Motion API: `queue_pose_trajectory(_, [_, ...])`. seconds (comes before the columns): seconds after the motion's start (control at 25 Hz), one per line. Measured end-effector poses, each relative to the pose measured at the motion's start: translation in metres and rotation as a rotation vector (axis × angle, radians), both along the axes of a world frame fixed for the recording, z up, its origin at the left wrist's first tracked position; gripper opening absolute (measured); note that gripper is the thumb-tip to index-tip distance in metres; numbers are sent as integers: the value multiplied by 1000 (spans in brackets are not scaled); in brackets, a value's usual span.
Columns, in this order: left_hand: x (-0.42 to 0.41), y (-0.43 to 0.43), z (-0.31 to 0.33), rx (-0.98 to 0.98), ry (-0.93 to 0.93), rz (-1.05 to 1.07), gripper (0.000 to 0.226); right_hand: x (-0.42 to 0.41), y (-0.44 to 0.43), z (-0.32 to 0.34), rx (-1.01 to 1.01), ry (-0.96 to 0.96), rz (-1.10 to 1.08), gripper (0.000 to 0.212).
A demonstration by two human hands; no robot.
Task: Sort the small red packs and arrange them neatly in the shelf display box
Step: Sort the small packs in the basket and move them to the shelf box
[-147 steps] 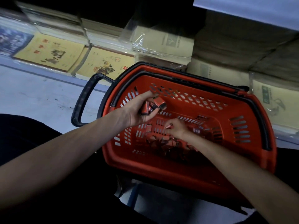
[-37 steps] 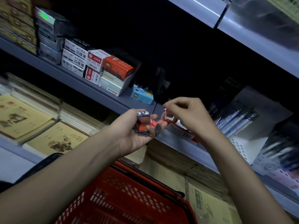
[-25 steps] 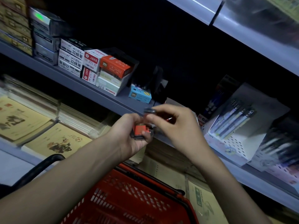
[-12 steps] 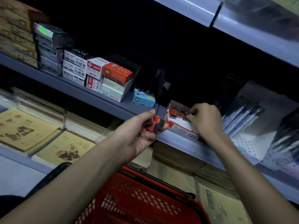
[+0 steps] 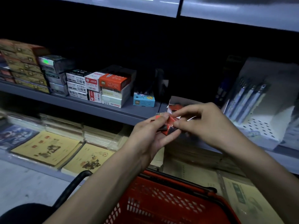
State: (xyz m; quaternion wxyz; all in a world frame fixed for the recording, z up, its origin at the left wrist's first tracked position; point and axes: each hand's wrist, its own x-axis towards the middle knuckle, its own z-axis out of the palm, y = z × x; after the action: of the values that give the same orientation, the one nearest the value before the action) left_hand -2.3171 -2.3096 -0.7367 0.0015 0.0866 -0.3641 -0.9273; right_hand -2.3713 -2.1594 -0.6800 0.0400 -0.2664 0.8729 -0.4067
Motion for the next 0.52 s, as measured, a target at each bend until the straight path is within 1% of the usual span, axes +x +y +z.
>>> queue_pose_trajectory(0.08, [-1,7,7,-31,-11,23,25,-7,9,3,-12,-55,-50,14])
queue_pose_trajectory(0.16, [-4,10,13,-32,-26,47,19,-17,17,8,-42,-45,-101,10])
queue_pose_trajectory(0.2, [-6,12,17,-31,-37,61,17,-24,22,11,-64,10,-151,11])
queue_pose_trajectory(0.24, [-9,12,19,-38,-51,76,15,-32,26,13,-63,108,-209,13])
queue_pose_trajectory(0.32, [-15,8,21,-67,-88,97,12,-49,27,14,28,351,-298,13])
queue_pose_trajectory(0.36, [-16,6,21,-81,-104,96,12,-59,25,12,87,440,-322,12])
queue_pose_trajectory(0.44, [-20,1,21,-91,-129,85,16,-84,16,0,194,536,-340,10])
queue_pose_trajectory(0.52, [-22,-3,20,-57,-138,87,21,-105,1,-9,309,549,-311,11])
